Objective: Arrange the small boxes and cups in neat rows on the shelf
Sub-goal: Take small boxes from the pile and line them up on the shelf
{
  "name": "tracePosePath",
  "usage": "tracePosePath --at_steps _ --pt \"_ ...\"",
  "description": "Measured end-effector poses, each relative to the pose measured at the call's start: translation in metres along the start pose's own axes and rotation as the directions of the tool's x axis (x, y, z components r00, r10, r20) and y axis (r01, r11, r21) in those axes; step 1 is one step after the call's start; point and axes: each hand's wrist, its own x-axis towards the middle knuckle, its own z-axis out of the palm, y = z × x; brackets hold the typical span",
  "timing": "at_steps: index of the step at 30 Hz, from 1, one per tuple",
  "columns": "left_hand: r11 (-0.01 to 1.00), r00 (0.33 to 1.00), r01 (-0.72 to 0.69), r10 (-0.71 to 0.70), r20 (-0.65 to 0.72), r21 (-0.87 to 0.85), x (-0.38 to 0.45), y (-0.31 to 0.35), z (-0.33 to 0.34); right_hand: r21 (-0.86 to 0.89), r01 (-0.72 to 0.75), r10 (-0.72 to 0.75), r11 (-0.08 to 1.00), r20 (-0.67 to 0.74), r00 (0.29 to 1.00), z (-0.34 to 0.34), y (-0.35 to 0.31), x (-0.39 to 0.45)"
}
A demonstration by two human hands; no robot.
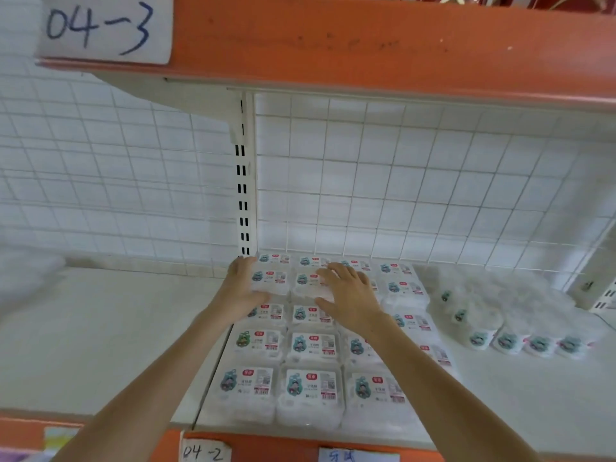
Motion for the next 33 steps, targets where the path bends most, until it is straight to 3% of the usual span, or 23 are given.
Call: tracePosePath --at_steps 4,7,13,19,26,33 --pt "0.973 0.969 -0.18 0.201 -0.143 0.144 -0.029 0.014 -0.01 0.088 0.031 -0.021 0.996 -0.117 0.993 -0.016 -0.007 -0.028" --pt "0.92 0.933 -0.298 0.337 -0.126 0.255 -0.059 0.023 -0.019 0.143 0.055 -0.032 0.988 -0.161 0.986 -0.028 -0.011 -0.058" --pt "0.869 0.911 -0.338 0.398 -0.106 0.361 -0.142 0.039 -0.023 0.15 0.181 -0.145 0.972 -0.223 0.964 -0.037 -0.022 -0.136" --pt "0.924 0.931 -0.246 0.309 -0.192 0.294 -0.24 0.033 0.01 0.244 0.288 -0.25 0.926 -0.173 0.953 -0.012 -0.038 -0.226" --pt "0.957 0.991 0.005 0.033 -0.128 0.29 -0.371 0.004 0.026 0.342 0.349 -0.375 0.873 0.01 0.927 0.037 -0.063 -0.297" --pt "0.834 0.937 0.316 -0.198 -0.289 0.452 -0.468 -0.029 -0.009 0.368 0.492 -0.564 0.789 0.115 0.818 0.066 -0.149 -0.306"
